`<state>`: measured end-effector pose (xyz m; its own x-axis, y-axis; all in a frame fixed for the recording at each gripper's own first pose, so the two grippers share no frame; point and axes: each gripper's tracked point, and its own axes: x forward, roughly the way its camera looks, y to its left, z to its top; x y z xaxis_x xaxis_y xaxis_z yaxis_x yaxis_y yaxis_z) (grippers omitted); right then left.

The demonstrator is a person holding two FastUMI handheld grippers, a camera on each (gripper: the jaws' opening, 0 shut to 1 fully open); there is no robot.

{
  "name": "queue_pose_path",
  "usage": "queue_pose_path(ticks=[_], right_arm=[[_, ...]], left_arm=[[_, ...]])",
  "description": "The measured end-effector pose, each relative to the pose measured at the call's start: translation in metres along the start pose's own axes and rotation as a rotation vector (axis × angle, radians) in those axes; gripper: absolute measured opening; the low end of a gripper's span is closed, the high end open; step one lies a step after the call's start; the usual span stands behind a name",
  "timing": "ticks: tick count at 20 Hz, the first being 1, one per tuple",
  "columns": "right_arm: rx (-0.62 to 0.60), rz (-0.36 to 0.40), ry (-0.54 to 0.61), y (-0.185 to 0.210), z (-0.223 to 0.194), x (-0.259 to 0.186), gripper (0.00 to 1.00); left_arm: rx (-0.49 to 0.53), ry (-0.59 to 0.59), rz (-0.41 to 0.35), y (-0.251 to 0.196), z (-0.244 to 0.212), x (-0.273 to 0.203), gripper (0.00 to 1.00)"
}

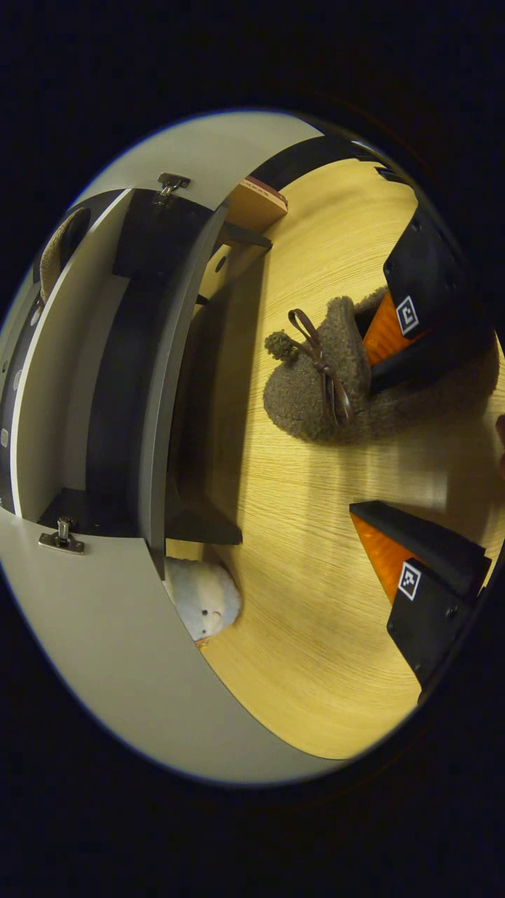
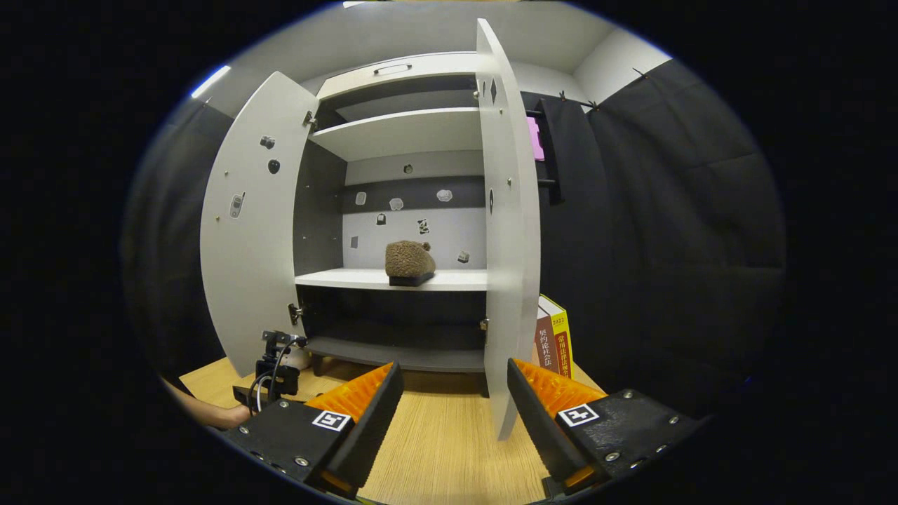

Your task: Grab one shoe with the right hand and put it into the shoe cabinet, grab the other shoe with the left hand and put it into the shoe cabinet; then close the right door with the right hand and the left door with the left hand.

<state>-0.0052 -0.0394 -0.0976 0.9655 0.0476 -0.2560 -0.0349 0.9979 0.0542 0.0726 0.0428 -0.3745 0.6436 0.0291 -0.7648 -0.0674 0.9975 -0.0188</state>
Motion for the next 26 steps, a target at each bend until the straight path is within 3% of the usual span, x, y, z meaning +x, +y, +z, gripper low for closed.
queue_pose_path(ticks=[2,3,4,5,6,7,9,12,17,20,22,26], right_arm=[[0.001,0.012,0.001,0.005,0.000,-0.002,0.92],[0.000,0.016,0.003,0.007,-0.001,-0.002,0.92],[-0.002,0.020,0.006,0.009,-0.002,-0.001,0.92],[-0.004,0.022,0.005,0.009,-0.002,-0.001,0.92],[-0.005,0.023,0.005,0.010,-0.002,-0.002,0.92],[-0.006,0.023,0.006,0.009,-0.003,-0.002,0.92],[-0.003,0.024,0.011,0.010,-0.005,-0.002,0.92],[0.004,0.016,0.006,0.007,-0.003,0.000,0.92],[0.034,0.027,-0.008,0.013,0.001,0.006,0.92],[0.031,0.023,-0.015,0.010,0.004,0.002,0.92],[0.024,0.009,-0.017,0.003,0.007,-0.002,0.92],[0.015,-0.051,-0.016,-0.017,0.009,-0.011,0.92]], left_arm=[[-0.003,-0.020,-0.024,-0.009,0.004,0.001,0.84],[0.004,-0.026,-0.065,-0.019,0.005,-0.001,0.66],[0.021,-0.046,-0.056,-0.017,0.006,-0.001,0.53],[0.035,-0.057,-0.023,-0.011,0.012,-0.003,0.30],[0.023,-0.079,-0.012,-0.010,0.015,-0.010,0.17],[0.012,-0.096,-0.020,-0.014,0.018,-0.019,0.11],[0.026,-0.130,-0.005,-0.017,0.027,-0.053,0.10],[0.010,-0.237,-0.039,-0.038,0.088,-0.129,0.09],[0.027,-0.490,-0.069,-0.062,0.286,-0.201,0.08],[0.018,-0.549,-0.080,-0.070,0.402,-0.191,0.09],[0.021,-0.533,-0.064,-0.083,0.458,-0.156,0.08],[-0.009,-0.425,-0.044,-0.087,0.520,-0.075,0.09]])
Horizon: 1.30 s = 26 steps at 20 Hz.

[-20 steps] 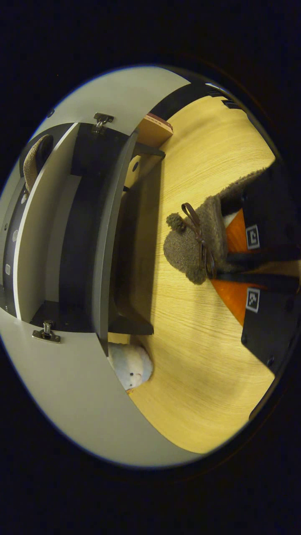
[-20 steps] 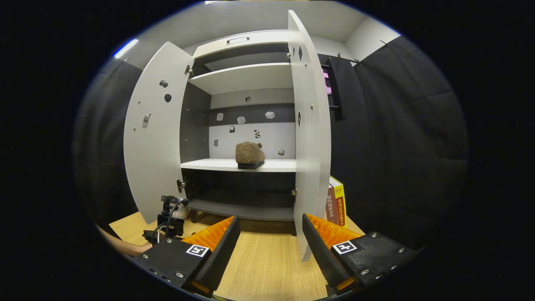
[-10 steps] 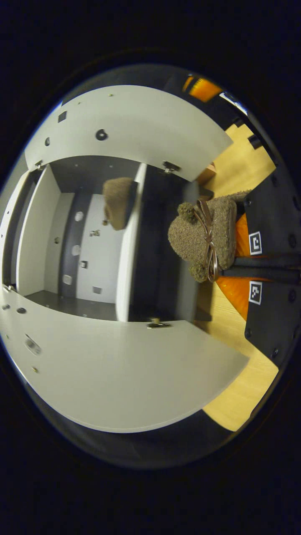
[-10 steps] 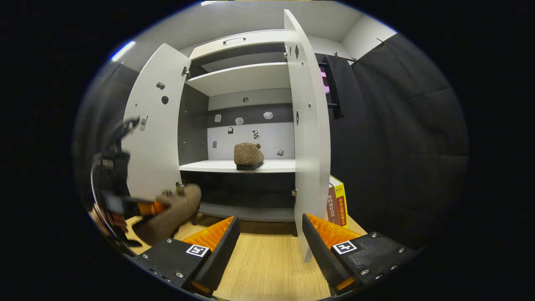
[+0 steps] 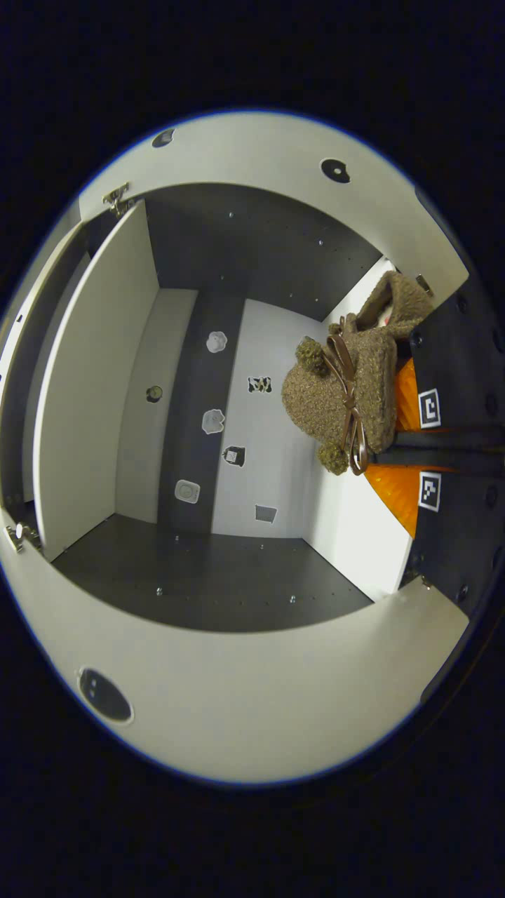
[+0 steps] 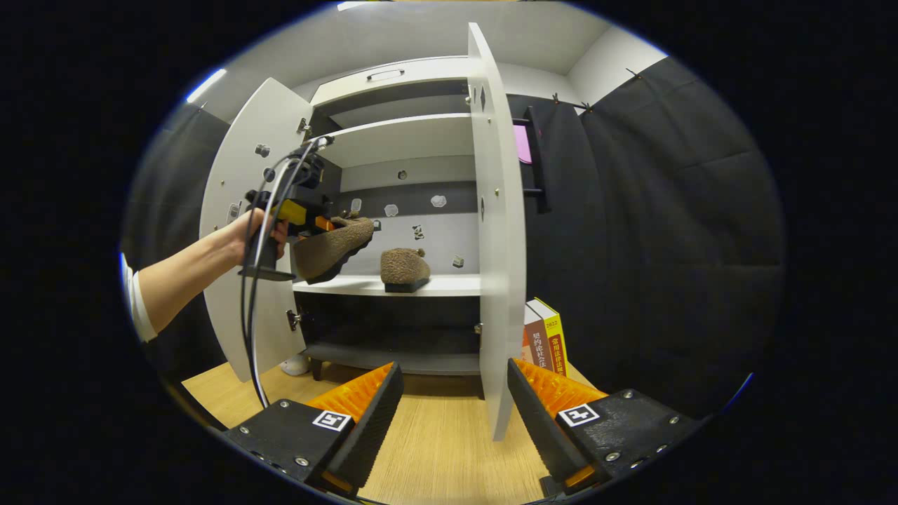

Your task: Grab one shoe with the right hand and put it into the shoe cabinet, grab the other shoe with the left hand and put it into the shoe cabinet; then close the right door with the right hand and the left door with the left hand.

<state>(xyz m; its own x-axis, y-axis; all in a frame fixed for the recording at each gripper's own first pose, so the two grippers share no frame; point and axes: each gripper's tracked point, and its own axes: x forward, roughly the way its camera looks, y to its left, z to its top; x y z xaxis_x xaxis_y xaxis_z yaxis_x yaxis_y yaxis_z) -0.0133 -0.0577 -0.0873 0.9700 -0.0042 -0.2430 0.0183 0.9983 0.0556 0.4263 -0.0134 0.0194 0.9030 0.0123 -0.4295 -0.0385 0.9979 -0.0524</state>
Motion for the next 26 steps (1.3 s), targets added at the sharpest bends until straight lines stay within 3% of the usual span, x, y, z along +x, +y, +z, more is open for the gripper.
queue_pose_path(ticks=[4,8,11,14,15,16,17,18,19,26], right_arm=[[0.011,-0.068,0.001,-0.023,0.002,-0.011,0.92],[0.022,-0.123,-0.001,-0.040,0.002,-0.013,0.92],[0.031,-0.144,0.010,-0.049,0.000,-0.010,0.92],[0.040,-0.140,0.008,-0.048,0.001,-0.005,0.92],[0.037,-0.135,0.010,-0.046,0.000,-0.004,0.92],[0.031,-0.132,0.011,-0.045,0.000,-0.001,0.92],[0.031,-0.126,0.012,-0.043,-0.001,0.000,0.92],[0.036,-0.119,0.012,-0.040,-0.002,0.001,0.92],[0.043,-0.110,0.013,-0.037,-0.002,0.002,0.92],[0.057,-0.066,0.005,-0.021,0.003,0.007,0.92]], left_arm=[[-0.016,0.148,0.063,0.012,-0.026,0.060,0.09],[-0.007,0.189,0.097,0.025,-0.040,0.085,0.12],[-0.041,0.199,0.121,0.032,-0.046,0.087,0.34],[-0.040,0.192,0.110,0.035,-0.044,0.083,0.50],[-0.031,0.188,0.094,0.032,-0.042,0.082,0.69],[-0.021,0.171,0.096,0.033,-0.036,0.076,0.70],[-0.009,0.149,0.093,0.032,-0.030,0.073,0.92],[-0.004,0.139,0.081,0.029,-0.026,0.063,0.99],[0.000,0.129,0.075,0.028,-0.023,0.058,0.95],[-0.027,-0.080,-0.035,0.015,0.015,-0.013,0.95]])
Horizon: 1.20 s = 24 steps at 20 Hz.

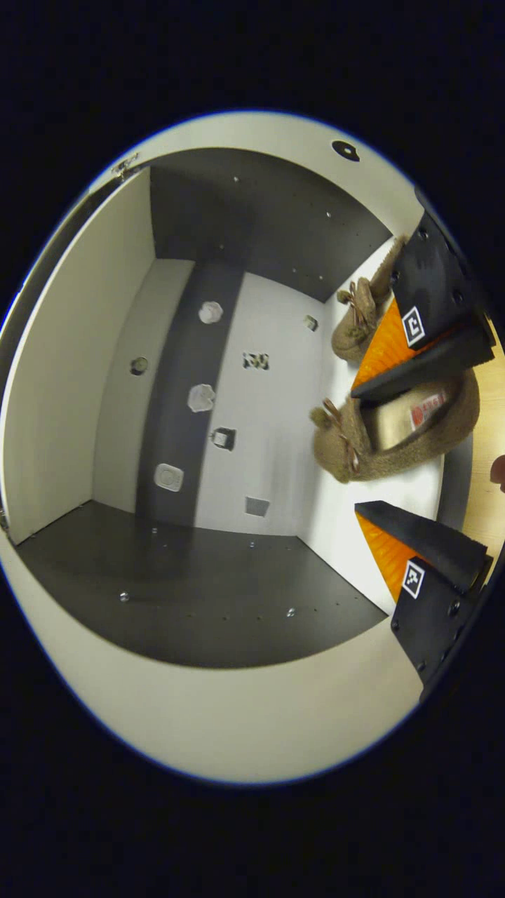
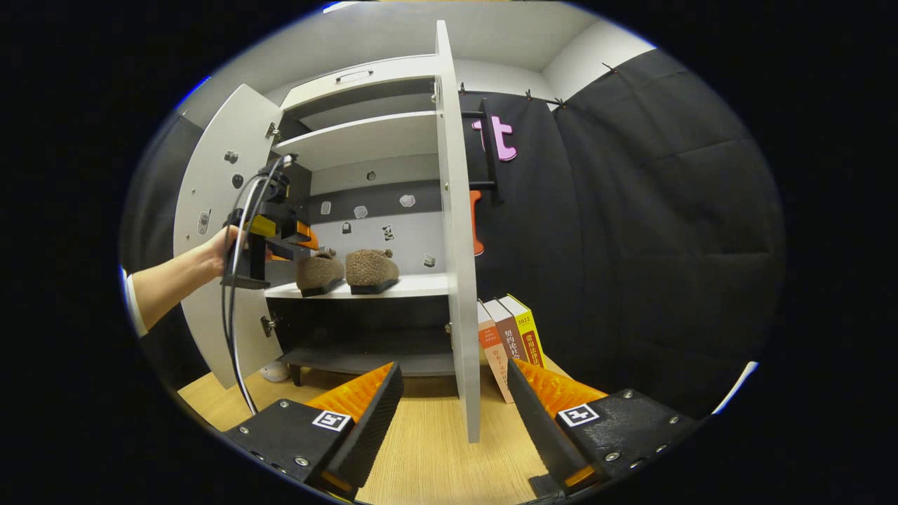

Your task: Grab one shoe with the right hand and put it into the shoe cabinet, grab the other shoe with the left hand and put it into the shoe cabinet; then close the right door with the right hand and the left door with the left hand.

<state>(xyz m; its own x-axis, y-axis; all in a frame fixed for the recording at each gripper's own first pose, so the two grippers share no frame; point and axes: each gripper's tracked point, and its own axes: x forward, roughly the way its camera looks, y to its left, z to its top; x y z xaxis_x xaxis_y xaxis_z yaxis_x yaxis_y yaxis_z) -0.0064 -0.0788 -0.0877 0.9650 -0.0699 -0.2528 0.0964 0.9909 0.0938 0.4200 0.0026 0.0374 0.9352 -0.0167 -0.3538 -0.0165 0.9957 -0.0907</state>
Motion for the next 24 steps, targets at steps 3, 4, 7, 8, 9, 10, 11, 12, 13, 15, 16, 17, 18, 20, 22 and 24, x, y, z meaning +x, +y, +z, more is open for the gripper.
queue_pose_path(ticks=[3,4,7,8,9,10,11,12,13,15,16,17,18,20,22,24], right_arm=[[0.009,0.021,-0.004,0.007,0.004,0.000,0.92],[0.006,0.022,-0.010,0.008,0.006,-0.001,0.92],[0.015,0.032,-0.024,0.011,0.012,-0.009,0.92],[0.016,0.034,-0.029,0.012,0.013,-0.010,0.92],[0.015,0.035,-0.032,0.013,0.015,-0.011,0.92],[0.014,0.039,-0.034,0.014,0.015,-0.012,0.92],[0.014,0.045,-0.036,0.017,0.016,-0.012,0.92],[0.015,0.050,-0.038,0.019,0.017,-0.012,0.92],[0.016,0.057,-0.041,0.022,0.017,-0.013,0.92],[0.016,0.064,-0.048,0.025,0.018,-0.017,0.92],[0.016,0.063,-0.049,0.026,0.017,-0.018,0.92],[0.020,0.063,-0.046,0.027,0.016,-0.020,0.92],[0.027,0.066,-0.044,0.028,0.015,-0.021,0.92],[0.037,0.063,-0.044,0.028,0.015,-0.025,0.92],[0.034,0.046,-0.057,0.019,0.023,-0.027,0.92],[0.024,0.020,-0.082,0.003,0.040,-0.027,0.92]], left_arm=[[0.033,-0.063,-0.032,-0.009,0.017,-0.034,0.95],[0.048,-0.095,-0.036,-0.012,0.022,-0.049,0.95],[0.076,-0.172,-0.037,-0.010,0.019,-0.100,0.95],[0.075,-0.178,-0.039,-0.008,0.010,-0.118,0.90],[0.065,-0.187,-0.040,-0.005,0.001,-0.134,0.90],[0.060,-0.193,-0.036,-0.003,-0.010,-0.149,0.95],[0.059,-0.203,-0.025,0.002,-0.019,-0.164,0.95],[0.065,-0.215,-0.002,0.010,-0.029,-0.178,0.90],[0.077,-0.221,0.014,0.015,-0.041,-0.191,0.95],[0.091,-0.222,0.049,0.026,-0.069,-0.214,0.95],[0.094,-0.216,0.069,0.031,-0.084,-0.223,0.90],[0.091,-0.208,0.088,0.036,-0.098,-0.231,0.95],[0.081,-0.202,0.098,0.040,-0.112,-0.241,0.90],[0.056,-0.185,0.113,0.046,-0.137,-0.256,0.95],[0.044,-0.184,0.126,0.051,-0.151,-0.267,0.95],[0.049,-0.207,0.130,0.052,-0.152,-0.279,0.95]])
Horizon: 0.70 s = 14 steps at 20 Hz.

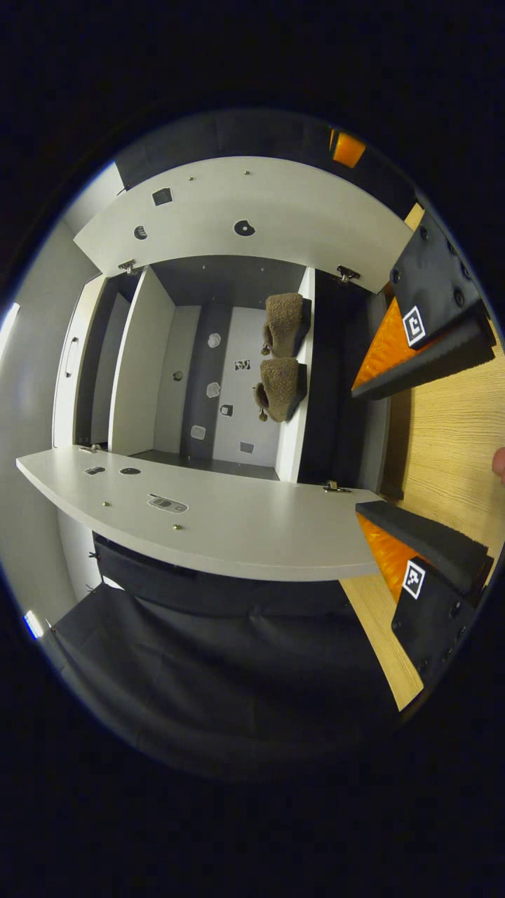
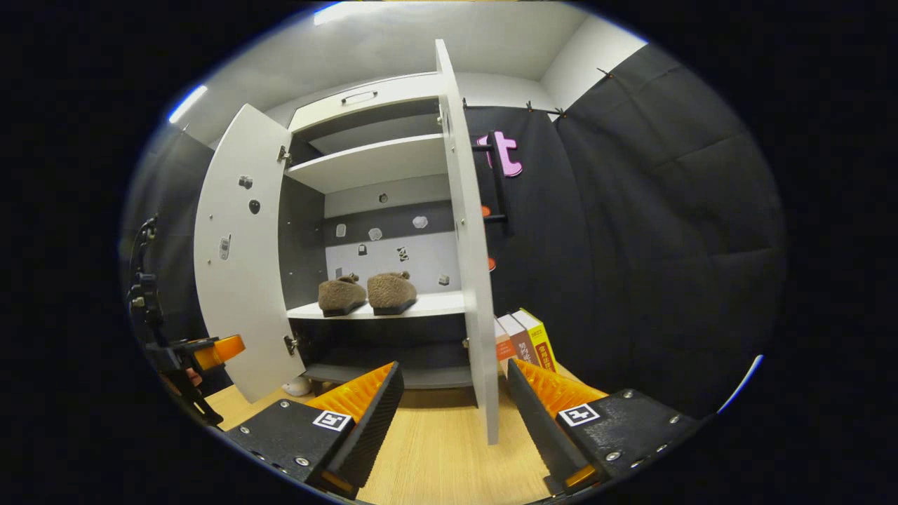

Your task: Grab one shoe with the right hand and put it into the shoe cabinet, grab the other shoe with the left hand and put it into the shoe cabinet; then close the right door with the right hand and the left door with the left hand.

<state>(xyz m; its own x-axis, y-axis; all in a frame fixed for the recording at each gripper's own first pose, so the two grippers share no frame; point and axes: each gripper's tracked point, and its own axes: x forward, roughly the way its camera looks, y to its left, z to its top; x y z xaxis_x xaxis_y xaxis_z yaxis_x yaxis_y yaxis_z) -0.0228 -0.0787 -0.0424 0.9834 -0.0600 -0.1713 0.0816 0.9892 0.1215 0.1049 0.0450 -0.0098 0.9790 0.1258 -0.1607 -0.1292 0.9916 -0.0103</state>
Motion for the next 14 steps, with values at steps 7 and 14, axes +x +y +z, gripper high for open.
queue_pose_path(ticks=[7,14], right_arm=[[-0.055,-0.078,-0.128,-0.075,0.112,0.034,0.92],[-0.117,-0.147,-0.181,-0.112,0.191,0.091,0.92]], left_arm=[[0.036,-0.033,-0.005,-0.005,-0.001,-0.024,0.95],[0.057,-0.038,-0.039,-0.014,0.001,-0.030,0.95]])
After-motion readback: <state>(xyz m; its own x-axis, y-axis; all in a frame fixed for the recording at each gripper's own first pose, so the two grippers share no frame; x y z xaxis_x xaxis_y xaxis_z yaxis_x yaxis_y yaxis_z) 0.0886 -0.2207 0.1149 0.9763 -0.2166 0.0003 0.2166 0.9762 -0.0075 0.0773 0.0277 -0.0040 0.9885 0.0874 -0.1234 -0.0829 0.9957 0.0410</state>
